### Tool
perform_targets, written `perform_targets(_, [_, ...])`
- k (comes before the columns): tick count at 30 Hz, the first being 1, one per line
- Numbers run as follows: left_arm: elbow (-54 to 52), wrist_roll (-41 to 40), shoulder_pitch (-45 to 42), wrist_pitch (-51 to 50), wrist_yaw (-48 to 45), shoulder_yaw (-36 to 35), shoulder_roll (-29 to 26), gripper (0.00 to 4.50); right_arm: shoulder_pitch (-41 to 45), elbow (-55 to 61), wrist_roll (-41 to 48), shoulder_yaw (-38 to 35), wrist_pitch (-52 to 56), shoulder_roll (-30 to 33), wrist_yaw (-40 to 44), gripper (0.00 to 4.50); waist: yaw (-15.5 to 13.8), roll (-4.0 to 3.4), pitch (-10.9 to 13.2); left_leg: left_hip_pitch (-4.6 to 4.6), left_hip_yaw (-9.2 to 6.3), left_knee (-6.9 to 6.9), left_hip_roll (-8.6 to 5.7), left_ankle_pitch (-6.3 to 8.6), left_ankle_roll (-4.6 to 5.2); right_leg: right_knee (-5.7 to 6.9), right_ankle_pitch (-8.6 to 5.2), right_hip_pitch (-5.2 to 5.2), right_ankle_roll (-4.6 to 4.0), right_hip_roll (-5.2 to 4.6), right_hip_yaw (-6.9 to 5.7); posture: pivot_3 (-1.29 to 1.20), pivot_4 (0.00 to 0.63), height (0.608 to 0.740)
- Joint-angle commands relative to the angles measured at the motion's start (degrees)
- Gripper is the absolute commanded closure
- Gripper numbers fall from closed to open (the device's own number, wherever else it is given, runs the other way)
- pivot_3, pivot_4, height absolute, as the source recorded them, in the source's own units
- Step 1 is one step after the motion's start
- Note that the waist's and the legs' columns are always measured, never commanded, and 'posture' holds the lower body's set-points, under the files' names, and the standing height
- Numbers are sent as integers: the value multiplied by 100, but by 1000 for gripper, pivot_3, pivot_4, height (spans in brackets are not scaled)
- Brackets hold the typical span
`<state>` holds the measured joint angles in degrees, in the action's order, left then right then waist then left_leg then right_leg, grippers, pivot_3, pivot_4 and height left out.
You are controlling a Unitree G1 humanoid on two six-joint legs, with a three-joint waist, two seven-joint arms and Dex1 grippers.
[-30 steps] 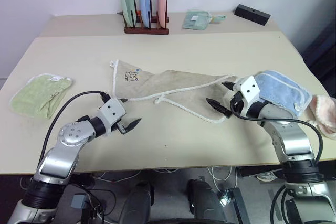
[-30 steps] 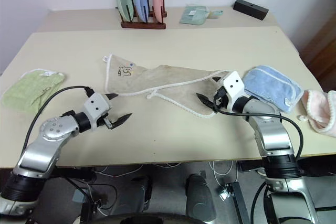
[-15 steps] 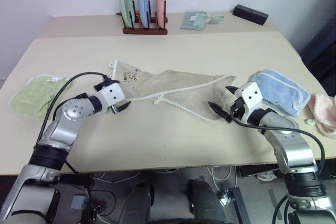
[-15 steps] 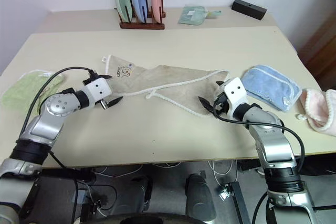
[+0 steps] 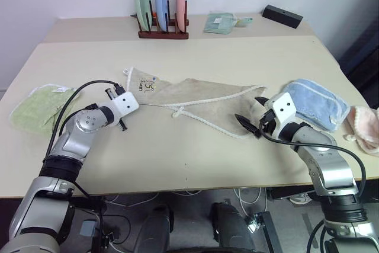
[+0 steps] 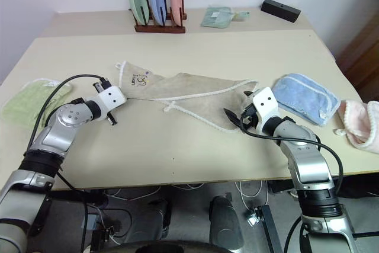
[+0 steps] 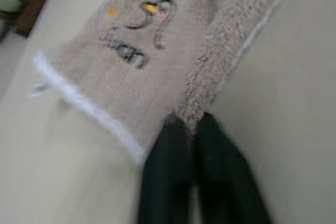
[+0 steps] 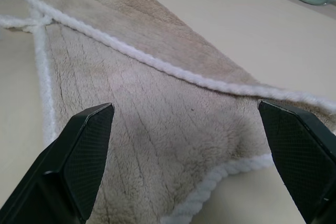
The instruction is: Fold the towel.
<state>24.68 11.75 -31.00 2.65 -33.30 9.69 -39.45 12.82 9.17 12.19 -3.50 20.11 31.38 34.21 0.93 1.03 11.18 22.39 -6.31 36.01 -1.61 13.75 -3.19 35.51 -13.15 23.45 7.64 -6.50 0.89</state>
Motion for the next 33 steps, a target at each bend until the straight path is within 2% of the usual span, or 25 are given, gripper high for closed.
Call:
perform_targets(1, [-293, -43, 132, -106, 13, -230, -109, 4421, 134, 255, -42, -56, -88, 97, 11, 0, 0, 0, 0, 0, 0, 0, 0, 0, 0, 0, 0, 0, 0, 0, 0, 0, 150, 740])
perform_targets(6, [-1298, -505, 686, -251, -336, -706, -355, 4421, 639, -305, -857, 181, -553, 819, 134, 0, 27, -3, 2, 3, 3, -2, 1, 0, 0, 1, 0, 8, 0, 0, 3, 0, 150, 740])
perform_targets(9, [-1607, -547, 960, -376, -387, -855, -500, 4421, 1036, -1123, -1497, 557, -1333, 1301, 288, 0, 11, -2, 2, 3, 3, -2, 2, 0, 0, 0, 0, 8, -1, 0, 2, 0, 150, 740])
perform_targets(13, [-1687, -505, 1054, -458, -382, -880, -536, 4421, 1678, -2443, -2227, 1091, -2503, 1565, 349, 0, 8, -1, 2, 2, 7, -2, 2, 0, 0, -6, 0, 4, -1, 0, 2, 0, 150, 740])
perform_targets(18, [-1711, -471, 1030, -503, -361, -853, -511, 4421, 2890, -4428, -2897, 1631, -3678, 1247, -32, 0, 34, -3, 4, 3, 9, -2, 2, 0, -1, -5, 1, 8, -1, -1, 4, 0, 150, 740])
perform_targets(24, [-1586, -387, 1044, -363, -338, -760, -477, 4421, 4100, -6385, -3631, 2165, -4554, 797, -661, 0, 153, -3, 4, 3, 6, -13, 1, -1, -2, -5, 1, 10, -2, 0, 4, 0, 150, 740])
perform_targets(27, [-1597, -379, 1086, -343, -332, -758, -457, 4500, 4409, -6984, -3779, 2289, -4800, 624, -802, 880, 153, -3, 4, 4, 6, -17, 0, -1, -2, -7, 1, 11, -2, -2, 4, 0, 150, 740])
perform_targets(33, [-1662, -371, 1273, -336, -324, -856, -501, 4500, 4599, -7465, -4036, 2453, -5143, 596, -1030, 3965, 168, -5, 5, 3, 7, -19, 0, -1, -2, -4, 1, 15, -2, -2, 7, 0, 150, 740])
